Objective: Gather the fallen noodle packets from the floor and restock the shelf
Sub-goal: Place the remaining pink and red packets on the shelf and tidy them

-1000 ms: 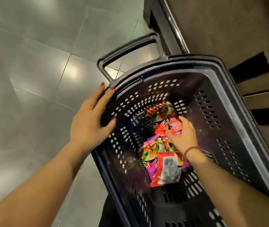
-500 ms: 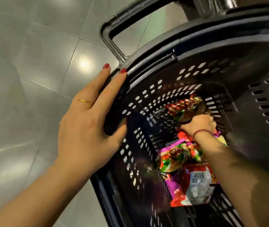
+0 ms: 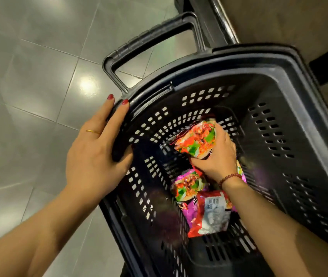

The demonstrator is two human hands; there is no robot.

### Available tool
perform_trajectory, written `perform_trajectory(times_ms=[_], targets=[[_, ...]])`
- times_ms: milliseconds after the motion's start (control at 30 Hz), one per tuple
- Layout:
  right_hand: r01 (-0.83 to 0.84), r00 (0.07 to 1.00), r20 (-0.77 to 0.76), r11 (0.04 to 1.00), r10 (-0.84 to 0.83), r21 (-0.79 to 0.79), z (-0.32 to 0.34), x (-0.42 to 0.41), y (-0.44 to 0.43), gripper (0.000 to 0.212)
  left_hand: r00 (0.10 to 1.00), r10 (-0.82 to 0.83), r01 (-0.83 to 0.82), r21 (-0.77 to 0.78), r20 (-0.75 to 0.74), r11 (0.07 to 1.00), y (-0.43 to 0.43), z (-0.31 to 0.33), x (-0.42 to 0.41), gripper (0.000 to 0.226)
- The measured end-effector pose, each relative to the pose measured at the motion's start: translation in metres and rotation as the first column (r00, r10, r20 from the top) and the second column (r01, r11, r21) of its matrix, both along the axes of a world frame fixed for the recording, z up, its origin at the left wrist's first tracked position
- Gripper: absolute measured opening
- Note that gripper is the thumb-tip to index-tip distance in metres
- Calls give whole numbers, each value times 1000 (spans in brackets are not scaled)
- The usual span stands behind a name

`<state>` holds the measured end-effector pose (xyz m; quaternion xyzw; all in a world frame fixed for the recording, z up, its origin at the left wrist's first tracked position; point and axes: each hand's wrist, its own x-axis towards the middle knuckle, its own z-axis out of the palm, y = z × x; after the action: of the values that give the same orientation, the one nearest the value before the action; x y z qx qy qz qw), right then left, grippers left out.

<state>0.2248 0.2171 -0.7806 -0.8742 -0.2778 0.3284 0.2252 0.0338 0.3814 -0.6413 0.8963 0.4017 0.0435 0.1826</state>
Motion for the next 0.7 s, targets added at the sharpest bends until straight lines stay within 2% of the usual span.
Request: perform_trajectory(times_ms=[100, 200, 267, 333, 400, 433, 467, 567, 633, 700], targets=[[-117, 993, 16, 991, 116, 61, 51, 3, -5, 109, 999, -40, 40, -21, -30, 999, 1, 3, 3, 85], [-307, 950, 64, 951, 304, 46, 98, 4, -7, 110, 991, -87, 86, -21, -100, 996, 4, 7, 4, 83], [-370, 926, 107, 927, 363, 62, 127, 5, -8, 107, 985, -114, 114, -6, -127, 993, 4, 15, 7, 76], [-436, 892, 165, 897, 420, 74, 154, 6, -6, 97, 995, -96, 95, -39, -34, 995, 1, 30, 17, 56], [-532, 832, 214, 846, 512, 45, 172, 7, -4, 93, 988, -17, 59, -274, 151, 960, -6, 49, 30, 50], [-582, 793, 237, 813, 561, 23, 178, 7, -5, 95, 982, 28, 56, -431, 186, 901, -12, 59, 35, 57], [-628, 755, 255, 778, 604, 14, 183, 7, -5, 98, 986, 49, 50, -561, 161, 826, -17, 66, 39, 65], [-706, 698, 257, 703, 669, 88, 194, 3, -1, 91, 997, 75, -12, -821, 37, 571, -27, 73, 39, 71], [-742, 662, 298, 656, 688, 135, 197, 2, 1, 88, 990, 145, -58, -914, 1, 401, -29, 74, 37, 66], [-704, 698, 363, 685, 617, 189, 196, 2, -5, 91, 960, 279, -77, -950, 11, 302, -35, 75, 34, 57]])
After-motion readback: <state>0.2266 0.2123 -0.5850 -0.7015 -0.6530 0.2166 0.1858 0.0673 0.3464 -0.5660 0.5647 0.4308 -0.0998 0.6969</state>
